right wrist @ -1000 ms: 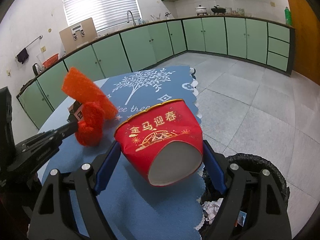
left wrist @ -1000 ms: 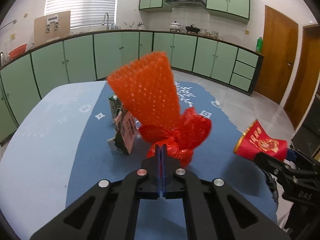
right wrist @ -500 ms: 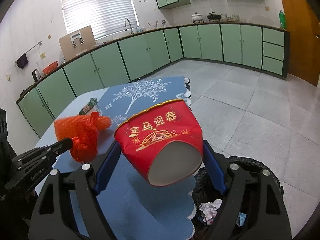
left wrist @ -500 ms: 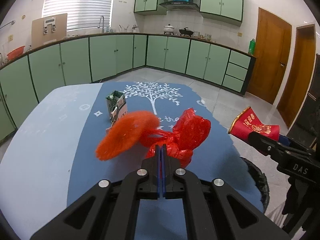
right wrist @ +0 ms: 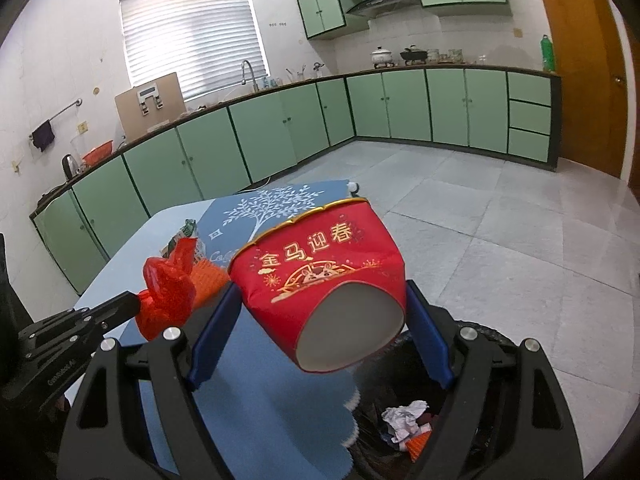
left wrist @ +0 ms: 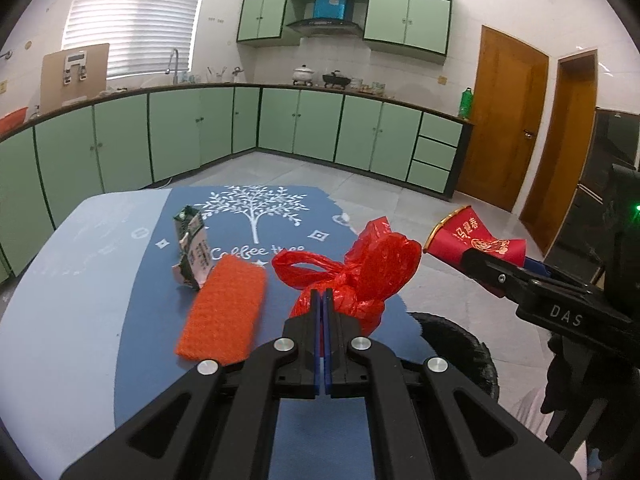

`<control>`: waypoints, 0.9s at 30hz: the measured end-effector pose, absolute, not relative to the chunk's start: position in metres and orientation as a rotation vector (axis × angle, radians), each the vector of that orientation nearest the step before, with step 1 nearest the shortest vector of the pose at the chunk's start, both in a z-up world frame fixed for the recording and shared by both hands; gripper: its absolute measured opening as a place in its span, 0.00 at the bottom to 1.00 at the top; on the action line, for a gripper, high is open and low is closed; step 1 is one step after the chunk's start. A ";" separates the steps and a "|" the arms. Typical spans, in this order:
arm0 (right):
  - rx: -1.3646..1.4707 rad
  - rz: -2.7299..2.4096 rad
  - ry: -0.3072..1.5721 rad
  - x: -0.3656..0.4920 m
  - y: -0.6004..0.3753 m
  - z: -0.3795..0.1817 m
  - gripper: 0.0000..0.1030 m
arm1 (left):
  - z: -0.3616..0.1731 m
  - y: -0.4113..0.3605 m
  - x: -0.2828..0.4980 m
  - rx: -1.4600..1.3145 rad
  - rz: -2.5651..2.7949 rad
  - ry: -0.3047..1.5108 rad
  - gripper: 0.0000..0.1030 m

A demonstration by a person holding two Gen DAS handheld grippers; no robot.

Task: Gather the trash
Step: 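Carry the red cup and red bag over the bin and open both tools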

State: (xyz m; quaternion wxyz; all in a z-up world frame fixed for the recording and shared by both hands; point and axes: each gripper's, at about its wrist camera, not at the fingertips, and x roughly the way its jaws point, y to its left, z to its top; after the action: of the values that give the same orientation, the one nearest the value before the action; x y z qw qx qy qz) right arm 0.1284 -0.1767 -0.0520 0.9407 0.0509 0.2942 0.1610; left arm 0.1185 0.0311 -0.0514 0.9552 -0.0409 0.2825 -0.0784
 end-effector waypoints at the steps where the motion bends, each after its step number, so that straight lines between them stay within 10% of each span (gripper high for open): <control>1: 0.104 0.323 0.599 0.126 -0.179 -0.051 0.76 | -0.051 0.029 0.117 -0.083 -0.163 0.573 0.01; 27: 0.112 0.141 0.528 0.077 -0.281 -0.034 0.76 | -0.036 -0.071 0.130 -0.028 -0.347 0.540 0.01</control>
State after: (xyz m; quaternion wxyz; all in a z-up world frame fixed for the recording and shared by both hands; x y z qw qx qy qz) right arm 0.0767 -0.2810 -0.0337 0.9614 0.0552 0.2605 0.0698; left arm 0.1300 -0.0713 -0.0358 0.9489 -0.0139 0.2652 -0.1706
